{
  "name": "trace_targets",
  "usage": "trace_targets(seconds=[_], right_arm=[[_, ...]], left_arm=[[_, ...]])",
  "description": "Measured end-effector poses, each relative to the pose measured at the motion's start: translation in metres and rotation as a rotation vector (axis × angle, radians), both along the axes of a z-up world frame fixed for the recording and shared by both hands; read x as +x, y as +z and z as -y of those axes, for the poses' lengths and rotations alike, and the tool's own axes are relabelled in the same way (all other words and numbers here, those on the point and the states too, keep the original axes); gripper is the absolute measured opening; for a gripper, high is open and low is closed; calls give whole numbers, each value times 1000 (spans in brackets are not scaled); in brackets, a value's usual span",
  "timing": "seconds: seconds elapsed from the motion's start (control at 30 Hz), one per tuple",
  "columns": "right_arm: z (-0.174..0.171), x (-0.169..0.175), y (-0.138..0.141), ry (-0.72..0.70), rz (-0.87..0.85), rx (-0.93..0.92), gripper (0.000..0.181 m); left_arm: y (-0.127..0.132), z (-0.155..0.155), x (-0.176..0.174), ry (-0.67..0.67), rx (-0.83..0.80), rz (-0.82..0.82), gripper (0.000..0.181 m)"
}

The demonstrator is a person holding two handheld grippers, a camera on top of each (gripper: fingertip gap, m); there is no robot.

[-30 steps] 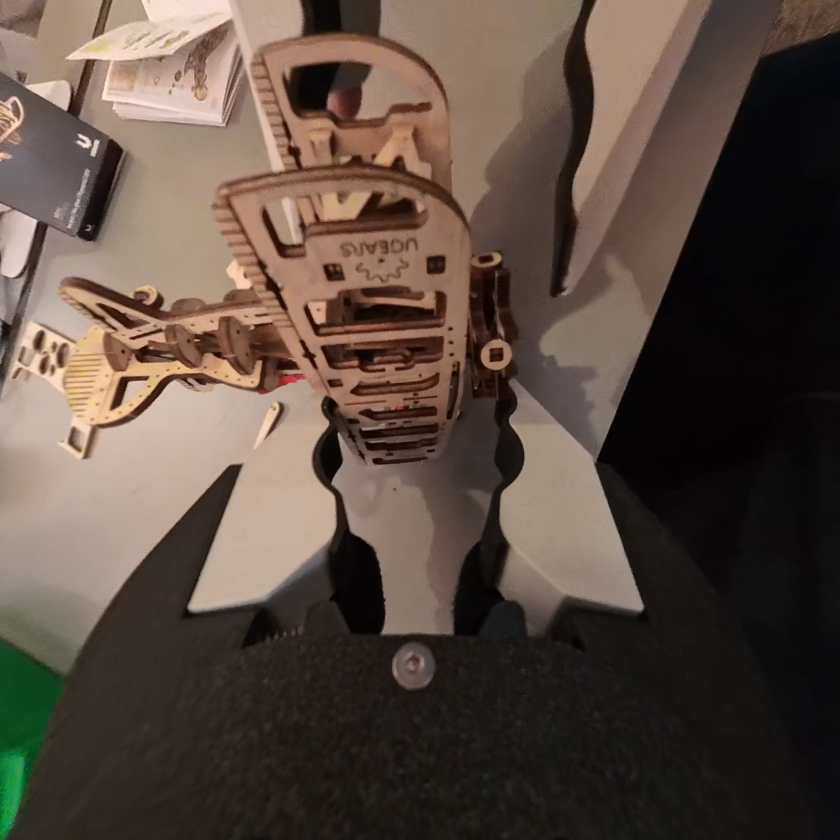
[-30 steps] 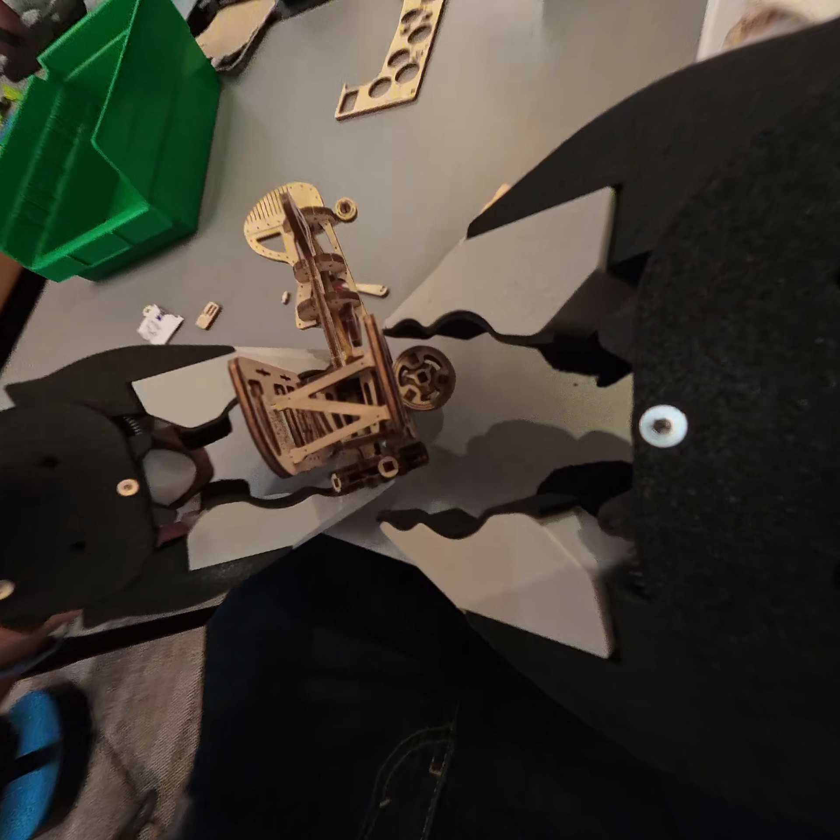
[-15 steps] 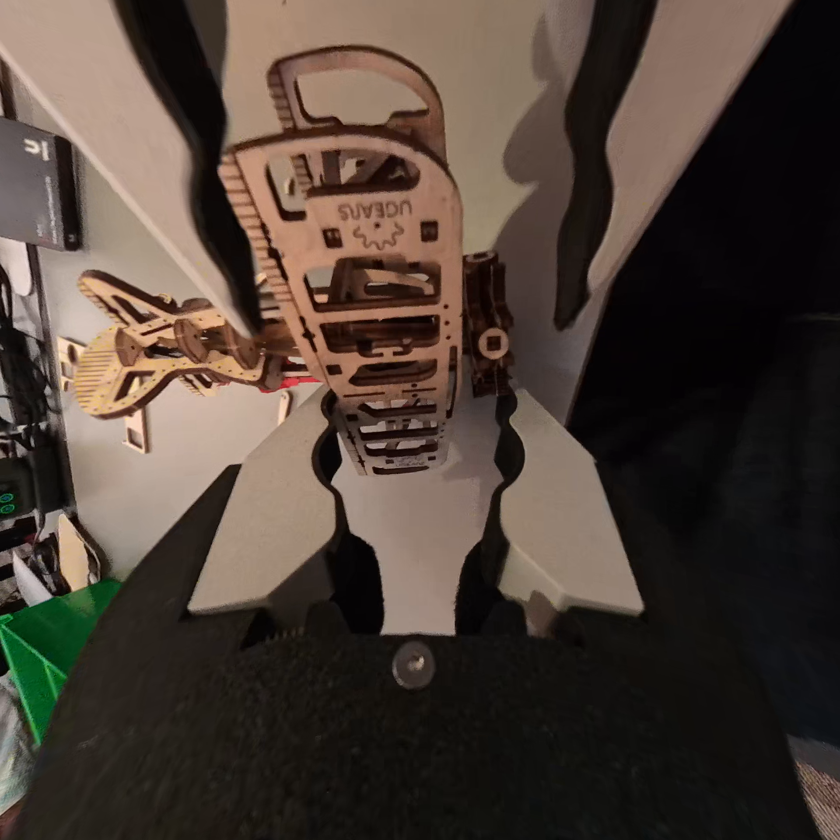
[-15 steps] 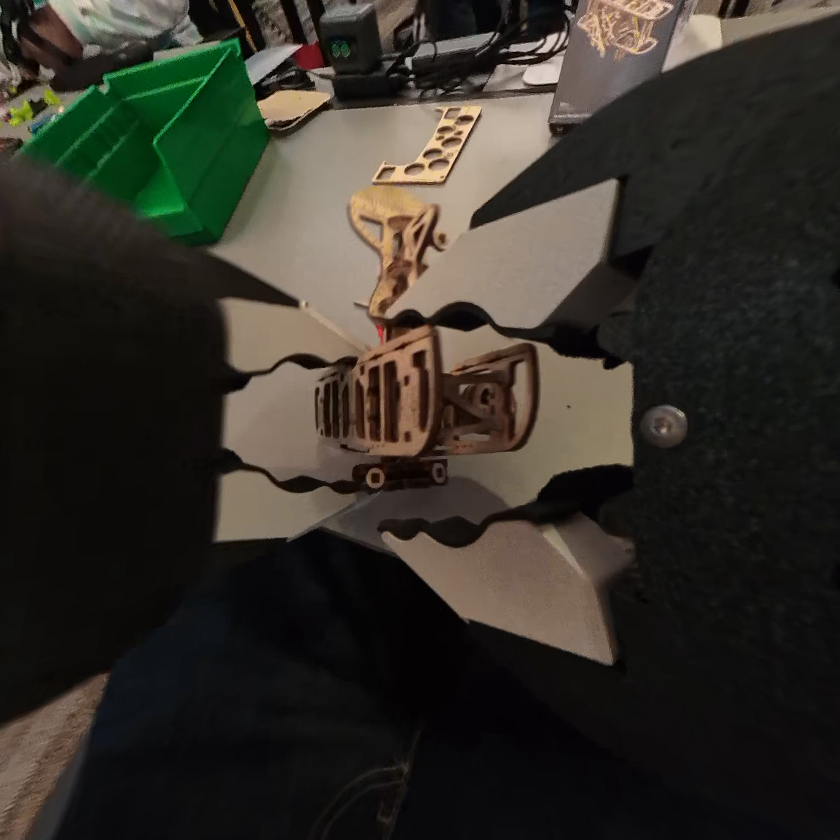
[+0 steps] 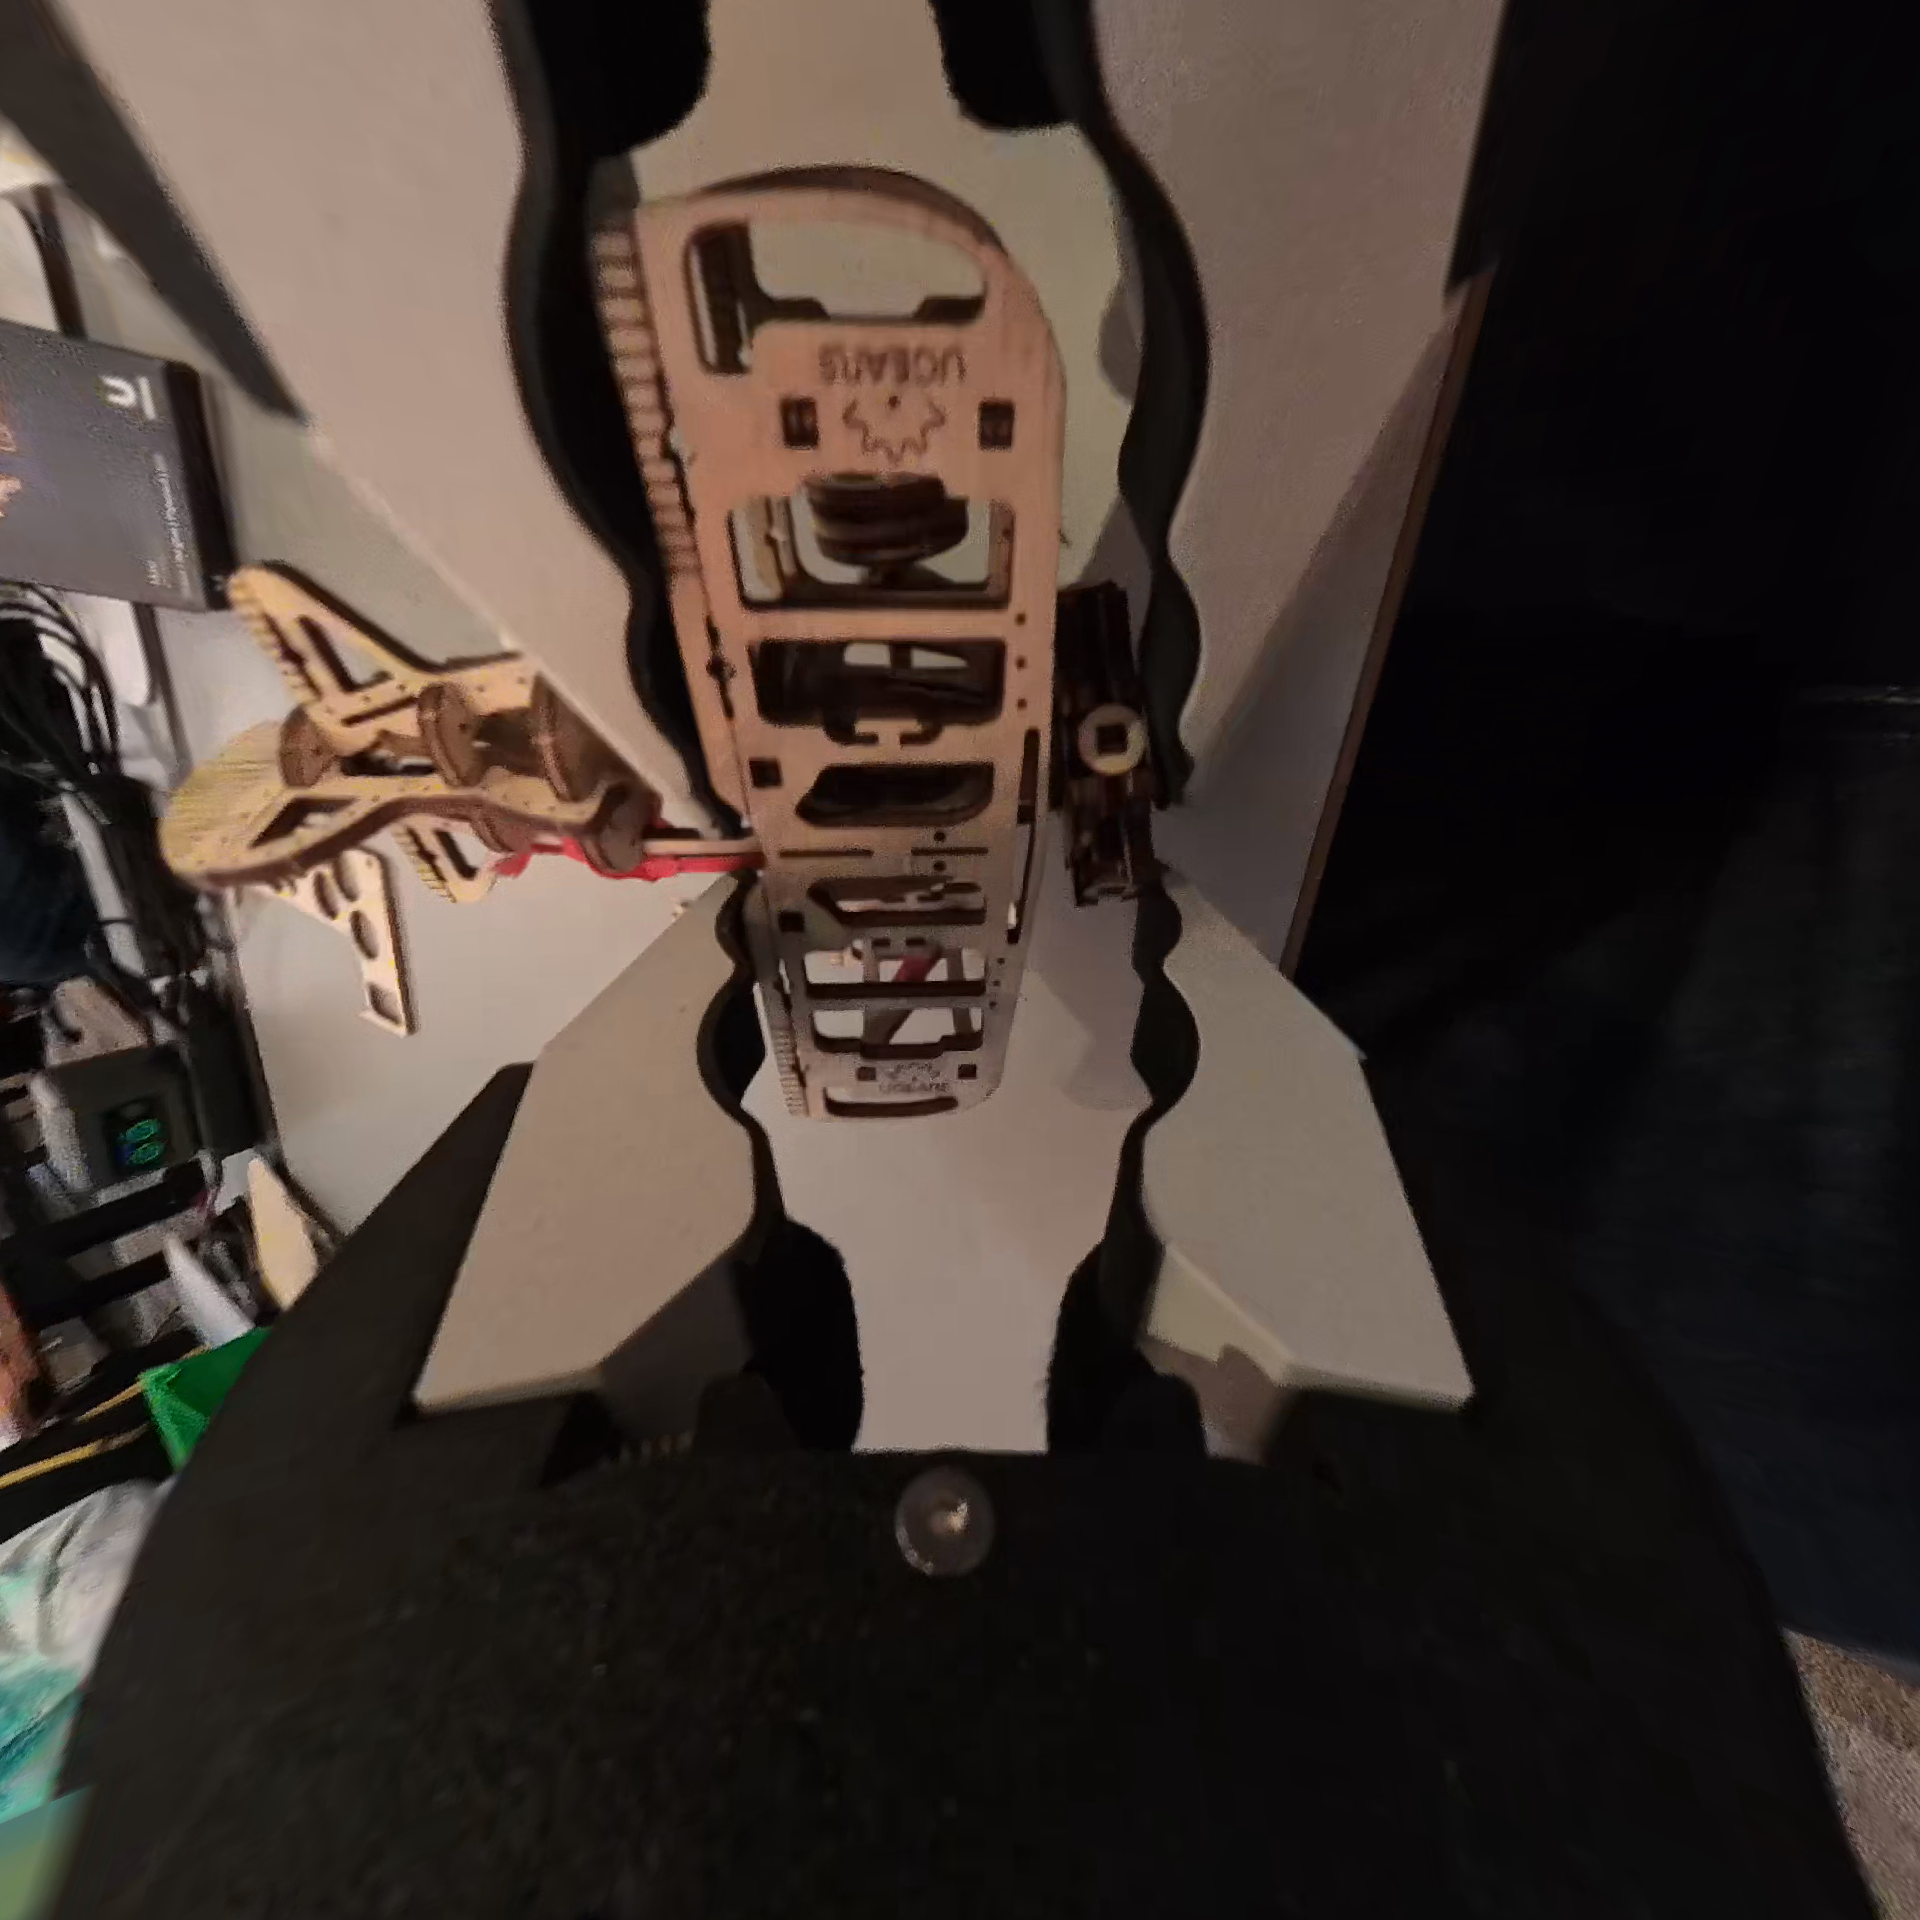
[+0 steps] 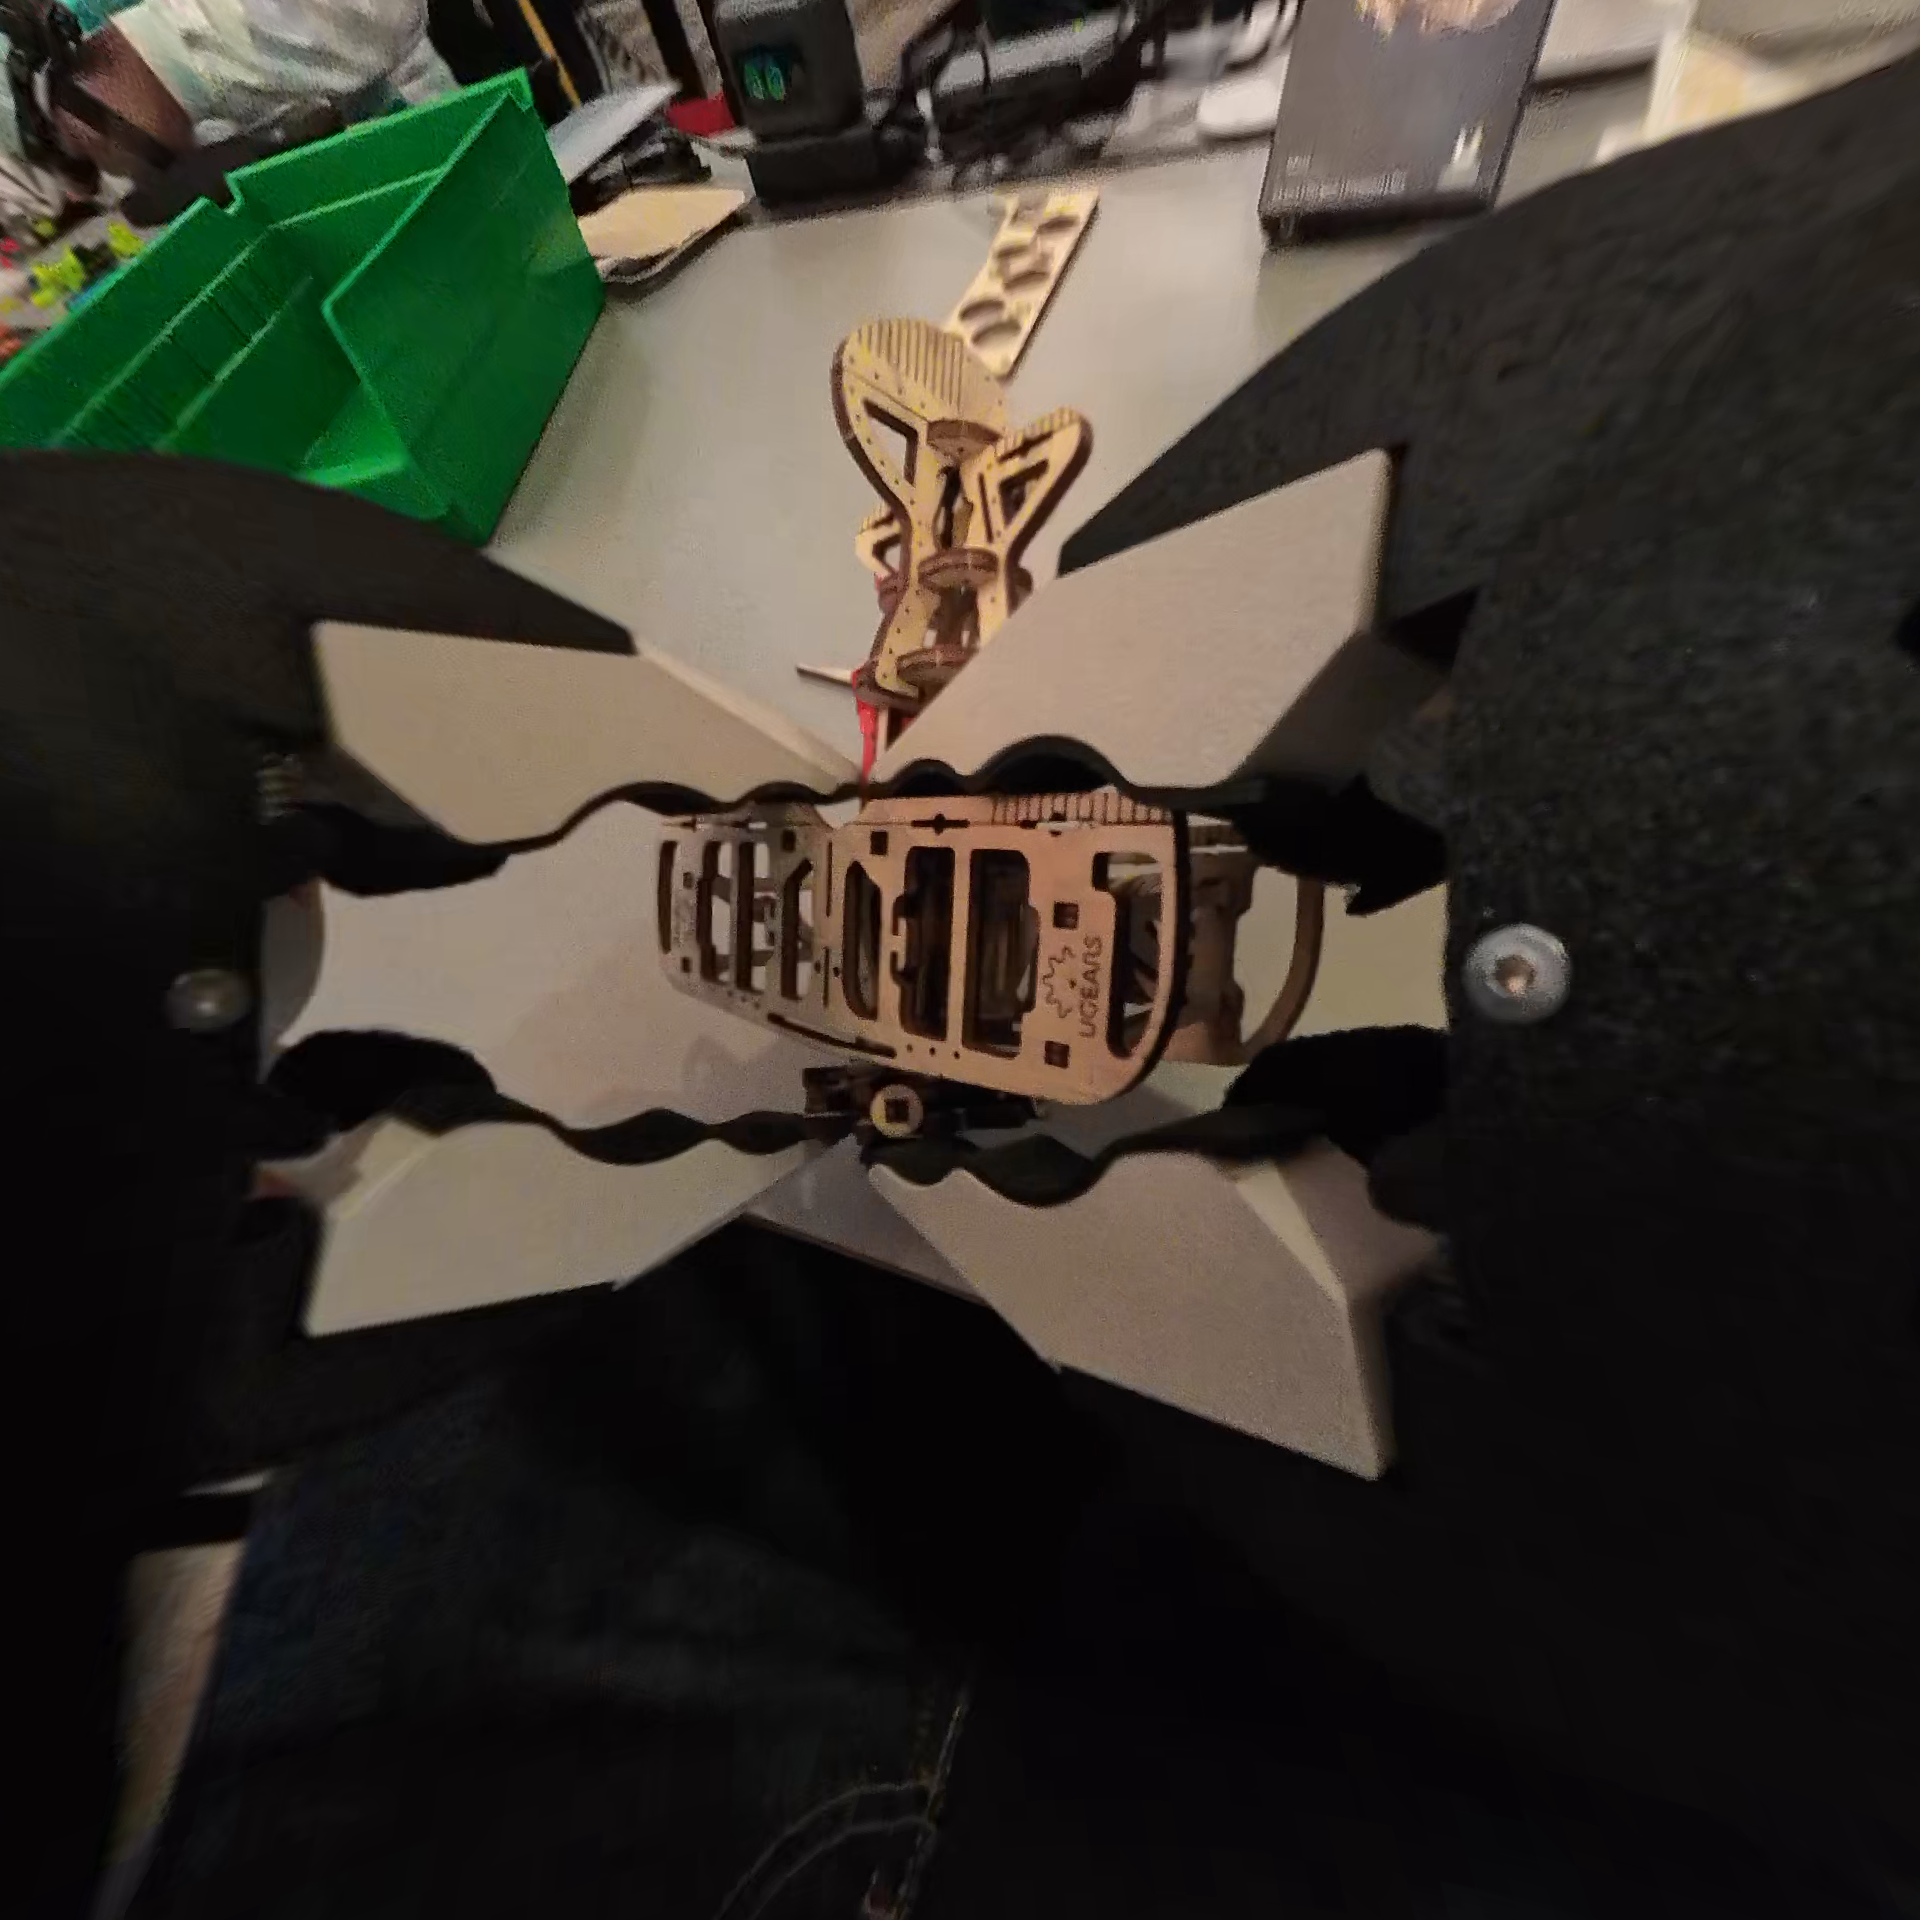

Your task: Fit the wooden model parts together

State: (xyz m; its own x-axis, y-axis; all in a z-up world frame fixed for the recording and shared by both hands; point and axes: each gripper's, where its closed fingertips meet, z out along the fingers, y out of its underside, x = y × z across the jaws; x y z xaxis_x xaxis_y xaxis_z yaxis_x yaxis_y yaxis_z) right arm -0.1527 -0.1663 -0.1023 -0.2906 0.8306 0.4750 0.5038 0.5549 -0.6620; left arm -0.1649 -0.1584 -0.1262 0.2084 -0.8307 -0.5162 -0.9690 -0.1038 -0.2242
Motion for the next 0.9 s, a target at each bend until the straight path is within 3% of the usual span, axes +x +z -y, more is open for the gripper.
trace_targets(seconds=[0.13, 0.2, 0.43, 0.57, 0.63, 0.8, 0.9], right_arm=[[-11, 6, -5, -28, -53, -222, 57], [-16, 7, -6, -37, -90, -301, 58], [-24, 6, 4, -40, -227, -544, 58], [-20, 2, 21, -15, -299, -607, 58], [-17, 1, 30, 0, -334, -638, 58], [-13, 0, 45, 24, -396, -717, 57], [-10, 0, 44, 35, -395, -736, 57]], left_arm=[[7, -10, -21, 43, -1, 91, 78], [8, -13, -29, 79, -43, 211, 82], [-21, -1, -14, 73, -274, 558, 107], [0, -5, 13, 55, -321, 803, 106], [15, -6, 18, 42, -340, 900, 96], [13, -3, 24, 47, -372, 940, 108], [26, -2, 25, 34, -380, 1008, 84]])
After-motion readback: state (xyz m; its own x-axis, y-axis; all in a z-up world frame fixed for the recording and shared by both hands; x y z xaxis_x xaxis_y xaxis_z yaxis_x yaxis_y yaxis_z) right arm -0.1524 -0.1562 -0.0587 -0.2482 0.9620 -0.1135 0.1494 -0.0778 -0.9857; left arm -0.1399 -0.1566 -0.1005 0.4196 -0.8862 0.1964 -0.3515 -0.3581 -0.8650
